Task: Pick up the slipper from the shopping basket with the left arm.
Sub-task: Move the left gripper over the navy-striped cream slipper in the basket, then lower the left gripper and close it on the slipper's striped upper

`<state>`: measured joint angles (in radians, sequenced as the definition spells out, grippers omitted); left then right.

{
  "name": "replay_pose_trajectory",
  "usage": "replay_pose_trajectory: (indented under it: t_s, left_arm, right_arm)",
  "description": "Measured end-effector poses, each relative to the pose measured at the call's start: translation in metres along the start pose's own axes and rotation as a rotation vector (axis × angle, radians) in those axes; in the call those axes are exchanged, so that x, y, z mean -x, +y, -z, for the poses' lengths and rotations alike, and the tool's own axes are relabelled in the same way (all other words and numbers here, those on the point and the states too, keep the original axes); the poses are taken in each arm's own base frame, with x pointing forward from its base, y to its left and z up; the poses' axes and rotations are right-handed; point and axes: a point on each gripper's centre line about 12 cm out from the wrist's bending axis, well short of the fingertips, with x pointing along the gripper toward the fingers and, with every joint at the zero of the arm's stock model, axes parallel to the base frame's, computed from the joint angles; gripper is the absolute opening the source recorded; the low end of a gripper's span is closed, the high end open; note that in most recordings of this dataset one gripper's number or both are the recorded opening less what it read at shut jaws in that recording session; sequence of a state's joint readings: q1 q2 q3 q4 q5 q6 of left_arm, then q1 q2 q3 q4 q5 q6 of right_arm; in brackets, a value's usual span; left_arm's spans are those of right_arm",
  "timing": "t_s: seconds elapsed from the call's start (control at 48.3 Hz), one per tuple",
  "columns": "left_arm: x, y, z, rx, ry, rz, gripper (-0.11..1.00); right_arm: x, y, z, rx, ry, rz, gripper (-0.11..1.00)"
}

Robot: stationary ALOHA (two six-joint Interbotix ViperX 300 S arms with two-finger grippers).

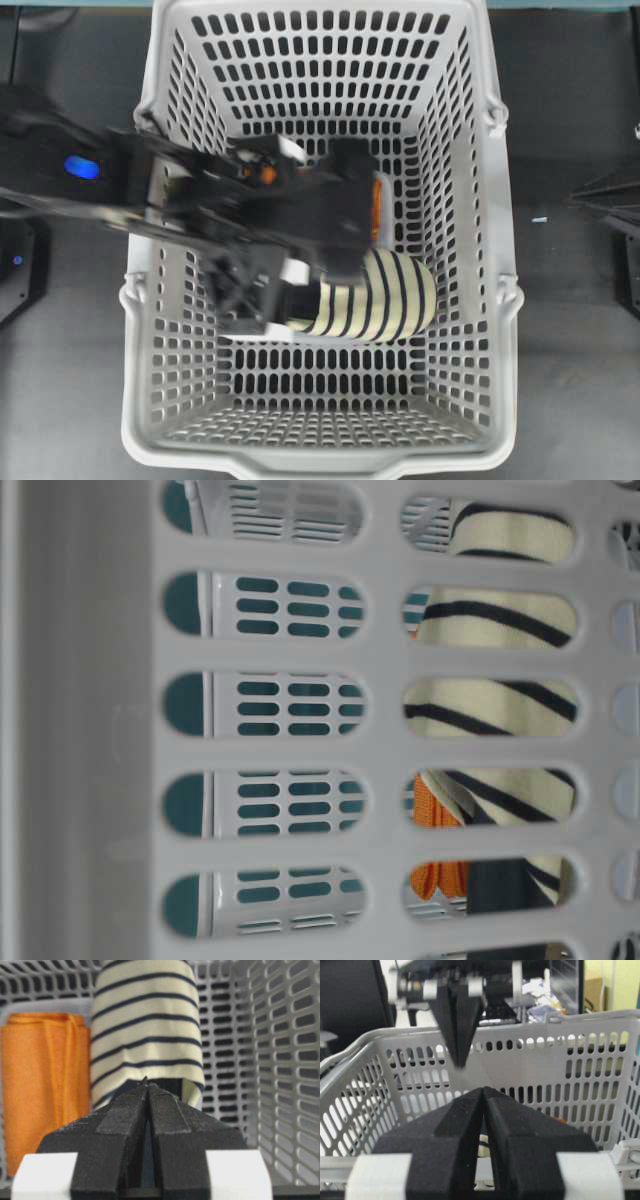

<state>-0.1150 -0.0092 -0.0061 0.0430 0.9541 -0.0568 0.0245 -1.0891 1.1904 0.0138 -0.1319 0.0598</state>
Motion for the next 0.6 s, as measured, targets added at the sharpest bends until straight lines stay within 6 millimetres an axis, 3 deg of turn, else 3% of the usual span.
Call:
replay_pose_trajectory:
  t_s: [0.186,0.249,0.456,0.539,0.601]
  left_arm:
    - [-0.03,-0.004,-0.001,0.003,0.098,-0.002,0.05]
    - [-0.035,-0.004,-0.001,0.001,0.11,-0.002,0.18]
    - [-0.051,-0.006,0.001,0.005,0.141,-0.002,0.79]
    - [-0.058,-0.008,0.003,0.003,0.155,-0.001,0.91]
    - [-0.065,-0.009,0.005,0.0,0.164,0.0,0.91]
  right_arm:
    - [0.001,0.001,0.0,0.0,0.006,-0.004,0.0]
    - [0.001,0.001,0.001,0.0,0.013,-0.006,0.0]
    - [0.004,0.001,0.002,-0.002,0.02,-0.005,0.0]
    - [0.004,0.001,0.003,-0.002,0.023,-0.005,0.0]
    - [0.004,0.0,0.005,-0.002,0.028,-0.003,0.0]
